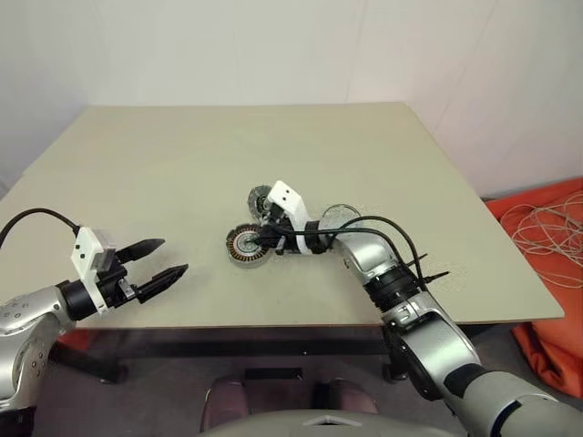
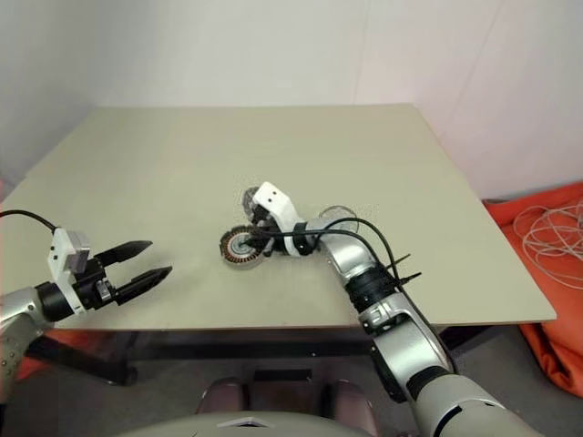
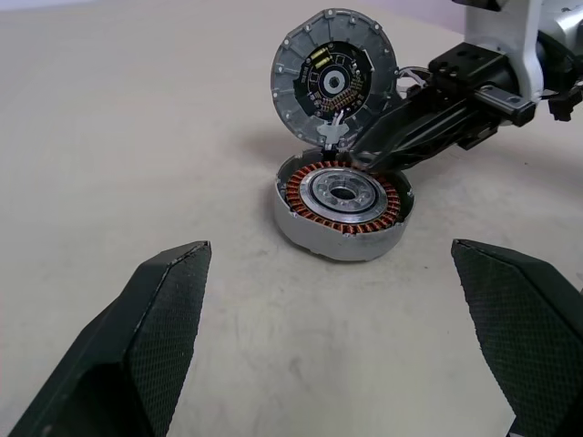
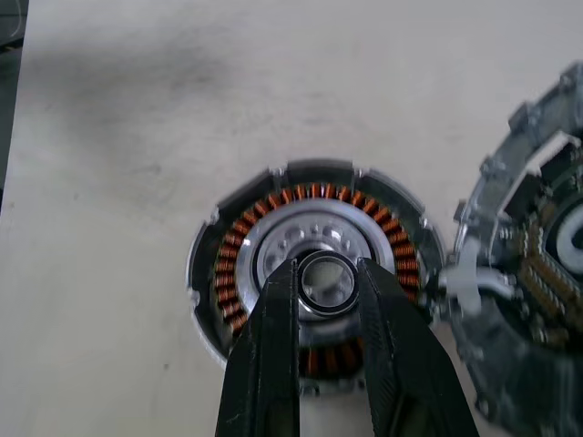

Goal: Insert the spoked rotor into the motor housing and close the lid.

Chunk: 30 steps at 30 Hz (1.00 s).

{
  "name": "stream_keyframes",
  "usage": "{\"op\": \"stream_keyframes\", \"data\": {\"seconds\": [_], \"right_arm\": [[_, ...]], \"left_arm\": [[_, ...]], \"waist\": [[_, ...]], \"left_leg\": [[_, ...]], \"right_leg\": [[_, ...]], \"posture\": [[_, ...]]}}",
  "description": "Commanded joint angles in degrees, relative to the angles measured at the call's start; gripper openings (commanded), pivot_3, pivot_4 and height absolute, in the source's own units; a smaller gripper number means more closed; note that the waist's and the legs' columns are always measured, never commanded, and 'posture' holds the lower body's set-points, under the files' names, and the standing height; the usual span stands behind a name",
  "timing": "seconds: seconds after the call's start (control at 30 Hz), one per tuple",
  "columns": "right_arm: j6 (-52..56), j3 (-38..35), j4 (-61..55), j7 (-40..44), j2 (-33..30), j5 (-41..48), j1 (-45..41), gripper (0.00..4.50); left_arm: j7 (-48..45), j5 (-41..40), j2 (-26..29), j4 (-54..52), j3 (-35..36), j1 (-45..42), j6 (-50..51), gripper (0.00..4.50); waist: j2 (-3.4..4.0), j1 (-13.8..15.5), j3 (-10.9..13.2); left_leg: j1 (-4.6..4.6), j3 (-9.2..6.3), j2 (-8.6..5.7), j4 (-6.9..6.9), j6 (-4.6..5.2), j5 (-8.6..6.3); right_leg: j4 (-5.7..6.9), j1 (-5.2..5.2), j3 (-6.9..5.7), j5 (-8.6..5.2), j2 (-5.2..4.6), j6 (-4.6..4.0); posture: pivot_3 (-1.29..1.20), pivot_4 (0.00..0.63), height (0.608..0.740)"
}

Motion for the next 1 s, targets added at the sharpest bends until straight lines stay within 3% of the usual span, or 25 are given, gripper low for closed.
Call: {"op": "stream_keyframes", "data": {"seconds": [0.03,1.0], "right_arm": [[-1.9,-0.6,1.6,-1.3,1.2,-0.6,-2.3,0.61],[-3.1,-0.4,5.1,-1.9,4.3,-2.0,-2.2,0.61]], "left_arm": [[0.2,-1.1,0.2,-1.2,0.0,-0.6,-1.2,4.5],[0.2,-1.3,0.5,-0.8,0.1,0.0,-1.5,4.5]], "waist": [[0.0,-0.1,0.0],[0.0,-0.6,0.0]], "left_leg": [[0.0,0.0,0.0,0.0,0.0,0.0],[-0.02,0.0,0.0,0.0,-0.01,0.0]], "right_leg": [[0.0,0.0,0.0,0.02,0.0,-0.03],[0.02,-0.01,0.01,0.15,0.0,-0.26]], "posture": [[0.0,0.0,0.74],[0.0,0.0,0.74]]}}
